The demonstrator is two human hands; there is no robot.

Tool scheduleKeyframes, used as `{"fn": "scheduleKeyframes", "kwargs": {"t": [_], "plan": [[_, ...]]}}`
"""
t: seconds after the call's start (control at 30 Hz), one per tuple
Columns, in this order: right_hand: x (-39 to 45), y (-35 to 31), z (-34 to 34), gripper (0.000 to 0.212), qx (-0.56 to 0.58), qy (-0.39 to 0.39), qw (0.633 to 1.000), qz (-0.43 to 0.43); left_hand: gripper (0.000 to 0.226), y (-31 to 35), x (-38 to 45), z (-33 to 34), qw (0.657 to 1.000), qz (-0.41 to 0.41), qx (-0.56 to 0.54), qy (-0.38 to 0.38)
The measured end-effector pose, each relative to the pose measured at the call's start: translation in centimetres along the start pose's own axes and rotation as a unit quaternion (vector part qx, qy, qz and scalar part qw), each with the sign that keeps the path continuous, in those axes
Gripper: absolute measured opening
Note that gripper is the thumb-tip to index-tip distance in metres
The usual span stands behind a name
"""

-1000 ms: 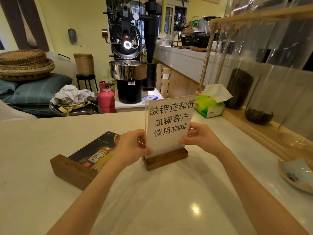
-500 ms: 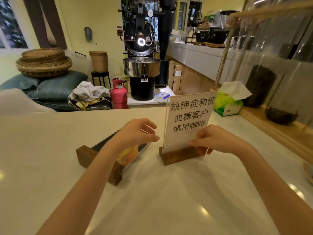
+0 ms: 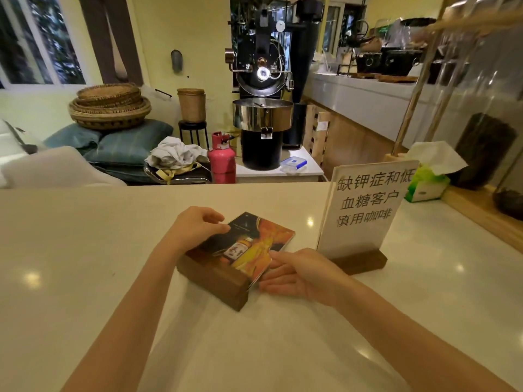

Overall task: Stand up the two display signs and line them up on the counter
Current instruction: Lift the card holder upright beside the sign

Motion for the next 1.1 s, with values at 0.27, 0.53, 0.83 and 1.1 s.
{"fn": "scheduleKeyframes", "kwargs": {"t": [0.27,0.53,0.83,1.1], "plan": [[1.5,0.3,1.7,0.023,0.04,0.019,0.999,-0.003,0.037,-2.8,0.7,0.3,0.993,-0.11,0.045,-0.02],[1.8,0.2,2.1,0.031,0.034,0.087,0.995,-0.043,0.04,-3.1,0.6,0.2,0.992,-0.119,0.025,-0.015],[-0.6,-3.2,0.3,0.026,-0.1,0.156,0.962,-0.199,0.045,-1.2,-0.1,-0.4,0.996,-0.068,-0.048,-0.034],[-4.3,-5.2,-0.2,0.023,-0.176,0.19,0.9,-0.352,0.046,1.6,-1.0,0.4,0.989,0.014,-0.128,-0.078]]}}
Point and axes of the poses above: each hand's wrist, its own x-axis towards the middle knuckle, its own z-axis out of the palm, y = z × x, the point moved 9 cm from there along x, towards the middle knuckle, and after that the axes turned 13 degrees about -x, right-handed, at the moved point
